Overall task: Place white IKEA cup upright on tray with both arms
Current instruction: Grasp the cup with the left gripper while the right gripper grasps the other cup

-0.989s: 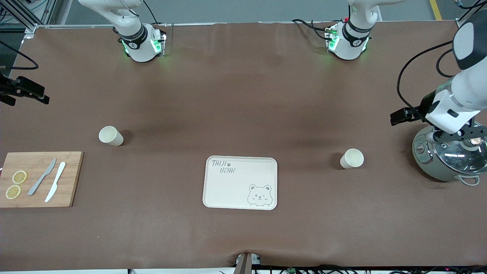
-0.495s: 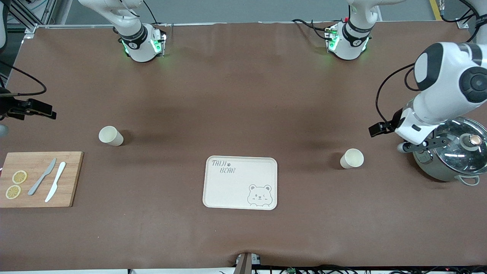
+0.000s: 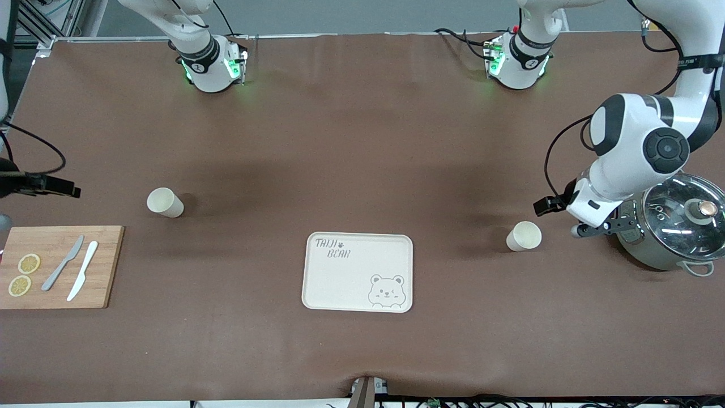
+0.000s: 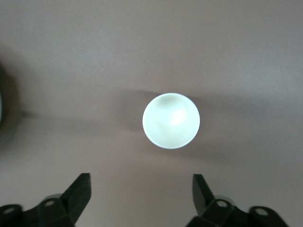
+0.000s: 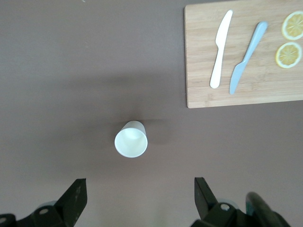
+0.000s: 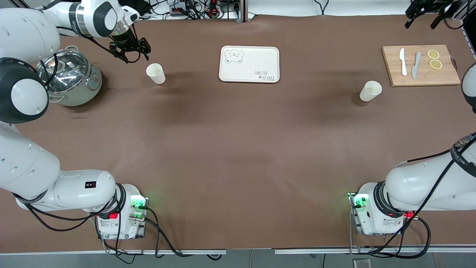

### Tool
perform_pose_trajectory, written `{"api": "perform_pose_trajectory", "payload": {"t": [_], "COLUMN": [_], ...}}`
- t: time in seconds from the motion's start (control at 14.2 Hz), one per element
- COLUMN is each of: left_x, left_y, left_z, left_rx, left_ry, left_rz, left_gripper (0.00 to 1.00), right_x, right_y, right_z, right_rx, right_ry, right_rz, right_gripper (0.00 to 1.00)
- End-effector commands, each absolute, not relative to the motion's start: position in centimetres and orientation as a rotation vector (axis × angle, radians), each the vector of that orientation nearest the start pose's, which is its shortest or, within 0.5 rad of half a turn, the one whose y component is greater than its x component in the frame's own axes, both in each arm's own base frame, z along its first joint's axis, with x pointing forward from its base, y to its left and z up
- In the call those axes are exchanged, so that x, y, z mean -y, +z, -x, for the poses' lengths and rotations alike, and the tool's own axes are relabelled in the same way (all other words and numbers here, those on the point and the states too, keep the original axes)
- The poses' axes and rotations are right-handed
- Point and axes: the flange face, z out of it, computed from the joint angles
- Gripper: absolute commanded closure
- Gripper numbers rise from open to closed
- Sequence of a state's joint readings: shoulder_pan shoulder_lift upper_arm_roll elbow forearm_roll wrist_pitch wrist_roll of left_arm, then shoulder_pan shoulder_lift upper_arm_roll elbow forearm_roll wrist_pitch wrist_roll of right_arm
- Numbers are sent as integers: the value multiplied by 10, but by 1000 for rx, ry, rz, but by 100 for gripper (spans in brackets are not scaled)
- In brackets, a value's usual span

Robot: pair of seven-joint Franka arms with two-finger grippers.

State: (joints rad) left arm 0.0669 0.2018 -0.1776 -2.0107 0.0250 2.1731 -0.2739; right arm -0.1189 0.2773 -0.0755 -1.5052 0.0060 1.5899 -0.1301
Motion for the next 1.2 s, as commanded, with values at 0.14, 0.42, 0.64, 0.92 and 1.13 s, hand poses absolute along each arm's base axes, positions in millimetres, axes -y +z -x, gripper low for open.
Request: {"api": "perform_pose_trajectory", "payload": {"t": [0.14, 0.42, 0.64, 0.92, 1.13], "left_x": [49, 48, 49, 48, 49], "left_y": [313, 275, 247, 243, 248], "left_z": [-587, -594, -600, -603, -609], "left_rx": [305, 315, 339, 348, 335], "left_ry": [20, 20, 46, 50, 31], "left_rz": [3168, 3181, 3188, 3190, 3198], "left_gripper": [18, 26, 41, 100, 100], "right_x": [112, 106, 114, 116, 119], "right_y": [439, 373, 317, 285, 272], "right_z": [-622, -610, -593, -571, -565], "right_rx": [-92, -120, -150, -174, -185], "right_ry": [348, 346, 283, 357, 339], "right_rz": [3097, 3096, 3107, 3077, 3081], "right_gripper": [0, 0, 0, 11, 11]}}
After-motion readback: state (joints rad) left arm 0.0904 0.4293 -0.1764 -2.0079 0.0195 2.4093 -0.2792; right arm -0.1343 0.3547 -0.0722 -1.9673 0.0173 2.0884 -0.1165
